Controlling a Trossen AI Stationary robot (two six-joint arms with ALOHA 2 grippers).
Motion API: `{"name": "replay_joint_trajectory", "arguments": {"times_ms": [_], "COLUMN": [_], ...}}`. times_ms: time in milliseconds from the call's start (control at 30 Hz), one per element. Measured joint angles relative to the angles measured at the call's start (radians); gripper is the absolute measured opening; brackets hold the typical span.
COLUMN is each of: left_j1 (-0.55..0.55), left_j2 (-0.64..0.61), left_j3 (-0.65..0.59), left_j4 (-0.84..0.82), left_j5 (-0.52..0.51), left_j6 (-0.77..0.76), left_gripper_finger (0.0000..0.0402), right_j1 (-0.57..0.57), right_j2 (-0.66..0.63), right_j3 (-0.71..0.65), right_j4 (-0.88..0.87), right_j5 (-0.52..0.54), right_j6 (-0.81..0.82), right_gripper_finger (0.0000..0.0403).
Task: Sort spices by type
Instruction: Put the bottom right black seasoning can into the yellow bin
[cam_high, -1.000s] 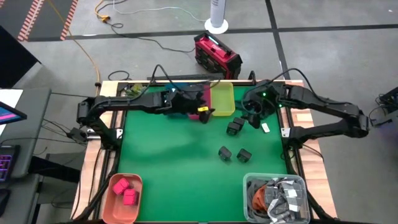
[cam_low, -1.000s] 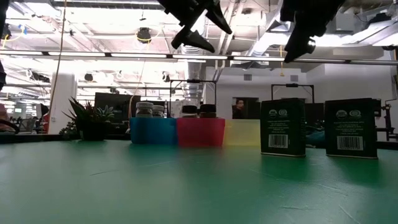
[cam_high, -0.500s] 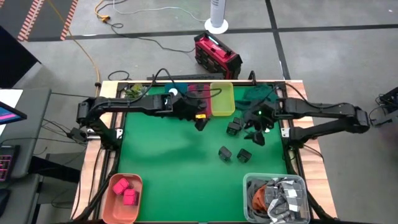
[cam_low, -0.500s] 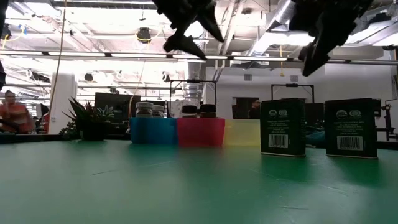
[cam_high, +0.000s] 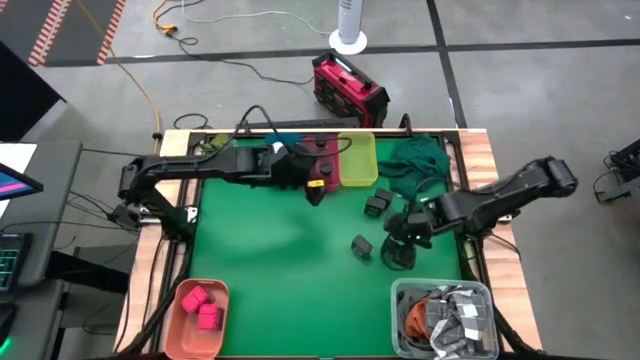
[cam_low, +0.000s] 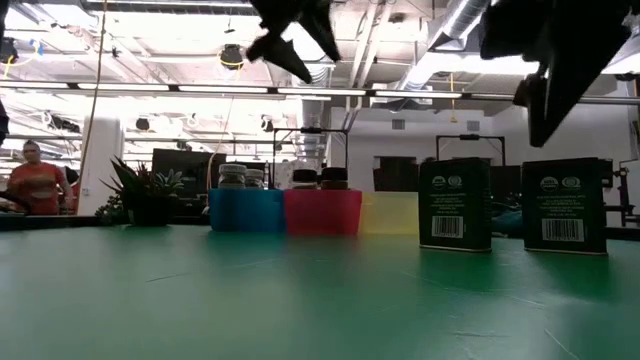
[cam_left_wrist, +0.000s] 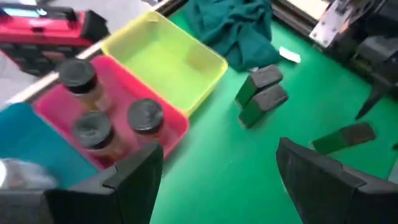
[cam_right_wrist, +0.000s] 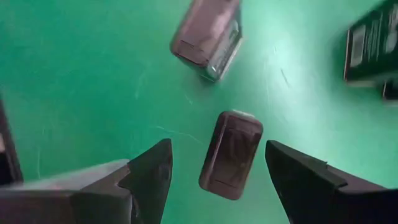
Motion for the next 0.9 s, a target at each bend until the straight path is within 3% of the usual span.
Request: {"name": "replay_joint_trajectory", "arguments": {"times_ms": [267, 633, 767, 900], "left_j1": [-0.078, -0.1, -0.108, -0.118], "left_j2": [-0.096, -0.213, -0.241, -0.244], "left_j3": [0.034, 0.027, 0.001, -0.014], "left_j4": [-0.108, -0.204, -0.241, -0.273], "left_j5": [-0.114, -0.153, -0.152, -0.151], "left_j6": [0.067, 0.066, 0.053, 0.049], "left_gripper_finger": [0.03, 0.03, 0.03, 0.03], "right_j1": [0.035, 0.041, 0.036, 0.023], "right_j2": [0.099, 0.258, 0.29, 0.289], "right_j3": [0.0, 0.0, 0.0, 0.0], "right_j4": [-0.049, -0.053, -0.032, -0.023], "right_j5": [0.071, 0.057, 0.006, -0.012], "right_j6": [0.21, 0.129, 0.103, 0.097], "right_gripper_finger": [0.0284, 0.0277, 0.0242, 0.0176]}}
